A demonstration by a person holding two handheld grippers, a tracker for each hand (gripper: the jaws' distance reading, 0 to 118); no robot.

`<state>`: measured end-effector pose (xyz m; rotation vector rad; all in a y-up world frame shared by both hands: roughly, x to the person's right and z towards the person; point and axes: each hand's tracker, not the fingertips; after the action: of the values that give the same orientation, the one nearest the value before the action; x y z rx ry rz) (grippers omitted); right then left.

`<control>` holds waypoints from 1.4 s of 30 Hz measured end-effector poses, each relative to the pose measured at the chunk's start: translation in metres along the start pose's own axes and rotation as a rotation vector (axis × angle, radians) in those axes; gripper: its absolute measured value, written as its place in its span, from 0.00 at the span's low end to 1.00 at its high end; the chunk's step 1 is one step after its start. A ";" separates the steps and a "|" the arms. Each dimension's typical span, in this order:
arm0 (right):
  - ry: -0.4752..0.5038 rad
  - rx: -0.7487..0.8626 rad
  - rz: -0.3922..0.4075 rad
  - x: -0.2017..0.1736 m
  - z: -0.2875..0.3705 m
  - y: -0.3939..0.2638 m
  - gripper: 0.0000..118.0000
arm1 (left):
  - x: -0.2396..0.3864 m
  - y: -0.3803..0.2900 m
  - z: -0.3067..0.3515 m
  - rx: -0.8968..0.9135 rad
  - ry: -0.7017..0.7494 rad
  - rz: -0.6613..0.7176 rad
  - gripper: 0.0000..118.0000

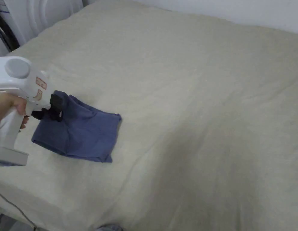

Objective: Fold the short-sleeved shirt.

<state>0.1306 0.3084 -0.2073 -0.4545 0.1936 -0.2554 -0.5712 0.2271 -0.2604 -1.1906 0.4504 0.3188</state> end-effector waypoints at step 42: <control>-0.039 0.304 0.232 0.028 0.070 0.020 0.03 | 0.319 -0.257 0.175 1.106 -0.330 -0.229 0.00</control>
<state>0.1777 0.3458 -0.1584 -0.1328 0.1643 -0.0464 -0.1451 0.3044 -0.1564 -0.0934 0.1370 0.0294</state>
